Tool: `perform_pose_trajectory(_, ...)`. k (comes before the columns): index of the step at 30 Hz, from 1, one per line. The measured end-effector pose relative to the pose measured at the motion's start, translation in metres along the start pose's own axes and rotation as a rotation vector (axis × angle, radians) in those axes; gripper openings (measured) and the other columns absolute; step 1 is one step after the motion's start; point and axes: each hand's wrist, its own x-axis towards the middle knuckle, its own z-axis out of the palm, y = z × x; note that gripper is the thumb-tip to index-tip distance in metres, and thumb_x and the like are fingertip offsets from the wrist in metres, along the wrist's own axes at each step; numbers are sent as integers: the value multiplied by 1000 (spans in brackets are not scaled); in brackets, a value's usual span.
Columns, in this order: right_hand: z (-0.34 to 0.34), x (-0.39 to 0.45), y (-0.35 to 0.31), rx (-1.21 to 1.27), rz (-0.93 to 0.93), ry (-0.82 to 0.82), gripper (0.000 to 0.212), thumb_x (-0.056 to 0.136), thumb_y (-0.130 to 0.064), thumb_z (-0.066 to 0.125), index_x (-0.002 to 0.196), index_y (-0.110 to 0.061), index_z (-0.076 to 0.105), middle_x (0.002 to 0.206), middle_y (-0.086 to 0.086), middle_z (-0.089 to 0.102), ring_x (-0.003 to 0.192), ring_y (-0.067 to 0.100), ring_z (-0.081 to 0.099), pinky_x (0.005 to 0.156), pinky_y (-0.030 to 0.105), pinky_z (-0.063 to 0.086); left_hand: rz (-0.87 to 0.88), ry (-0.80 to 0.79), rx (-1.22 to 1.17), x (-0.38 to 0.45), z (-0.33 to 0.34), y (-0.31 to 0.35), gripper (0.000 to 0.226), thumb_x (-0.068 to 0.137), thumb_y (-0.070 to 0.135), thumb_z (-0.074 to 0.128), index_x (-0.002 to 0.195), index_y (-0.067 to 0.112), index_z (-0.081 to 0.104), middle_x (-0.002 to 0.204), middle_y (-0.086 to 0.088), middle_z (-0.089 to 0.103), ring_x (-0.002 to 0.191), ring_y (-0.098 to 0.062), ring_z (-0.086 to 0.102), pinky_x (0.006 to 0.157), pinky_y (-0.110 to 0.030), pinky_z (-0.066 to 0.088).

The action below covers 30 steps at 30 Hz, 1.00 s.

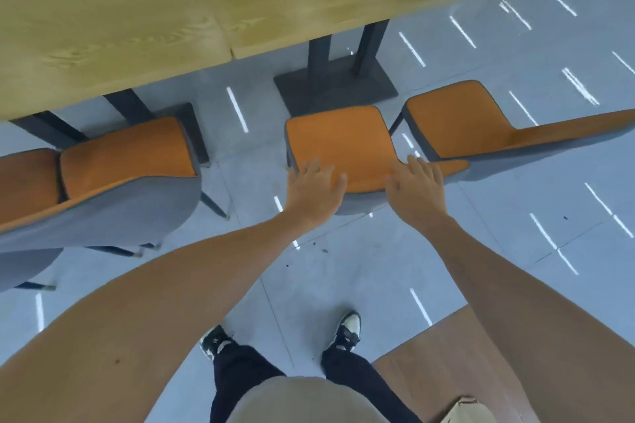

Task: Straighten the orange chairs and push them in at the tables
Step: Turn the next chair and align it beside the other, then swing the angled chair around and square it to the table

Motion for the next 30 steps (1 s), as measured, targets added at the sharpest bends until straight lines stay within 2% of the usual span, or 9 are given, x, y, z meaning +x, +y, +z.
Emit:
perform_pose_trajectory(2, 9, -6, 39, 42, -45, 11, 17, 96, -20, 45, 95, -14, 61, 104, 6, 57, 112, 30, 49, 103, 51, 33, -17, -23, -51, 9, 26, 30, 41, 103, 43, 29, 91, 18, 60, 115, -9, 60, 117, -30, 50, 104, -50, 35)
perform_pose_trajectory(4, 16, -2, 65, 74, -118, 48, 14, 97, -20, 48, 96, -18, 63, 101, 1, 59, 106, 25, 51, 100, 48, 34, -46, -22, -118, 18, 50, 52, 40, 101, 39, 33, 68, 20, 47, 84, -3, 56, 92, -29, 55, 81, -41, 42)
perform_pose_trajectory(5, 20, 3, 73, 83, -155, 72, 15, 96, -19, 49, 93, -18, 63, 96, 1, 60, 100, 25, 53, 96, 45, 36, -64, -16, -140, 23, 62, 59, 42, 99, 37, 33, 64, 18, 45, 73, -2, 54, 80, -28, 54, 72, -39, 40)
perform_pose_trajectory(7, 24, 19, 83, 103, -192, 102, 20, 94, -16, 52, 75, -15, 59, 81, 2, 59, 82, 27, 52, 82, 41, 39, -90, 8, -125, 36, 81, 65, 46, 98, 38, 31, 65, 11, 50, 60, -2, 53, 64, -24, 50, 72, -37, 40)
perform_pose_trajectory(10, 25, 47, 89, 115, -155, 27, 36, 91, -23, 47, 55, -17, 42, 58, -3, 44, 60, 20, 40, 65, 32, 31, -117, 4, -79, 56, 93, 62, 60, 101, 46, 25, 59, 14, 54, 51, 0, 53, 54, -20, 51, 75, -37, 40)
perform_pose_trajectory(14, 35, 71, 88, 105, -160, -1, 37, 78, -25, 41, 43, -17, 30, 39, -5, 25, 38, 15, 20, 46, 22, 16, -80, 24, 9, 74, 100, 52, 60, 96, 45, 24, 52, 12, 48, 42, 0, 46, 42, -21, 47, 49, -29, 36)
perform_pose_trajectory(18, 43, 96, 88, 157, -212, 96, 34, 75, -22, 38, 43, -18, 27, 40, -5, 19, 39, 16, 14, 51, 18, 9, -33, 5, 54, 102, 91, 45, 55, 92, 44, 25, 49, 13, 39, 42, -1, 43, 44, -23, 50, 46, -28, 35)
perform_pose_trajectory(26, 27, 221, 69, 124, -212, 86, 42, 74, -20, 42, 43, -22, 13, 39, -12, 9, 39, 12, 9, 48, 19, 11, -130, 94, 54, 217, 54, 31, 61, 91, 48, 22, 56, 9, 53, 38, 1, 42, 39, -18, 39, 48, -27, 25)
perform_pose_trajectory(30, 21, 276, 66, 59, -197, 11, 38, 76, -21, 40, 41, -19, 24, 39, -6, 23, 39, 14, 19, 47, 23, 15, -162, 126, 29, 263, 43, 27, 62, 94, 50, 24, 54, 12, 52, 37, 2, 42, 39, -17, 41, 47, -25, 27)
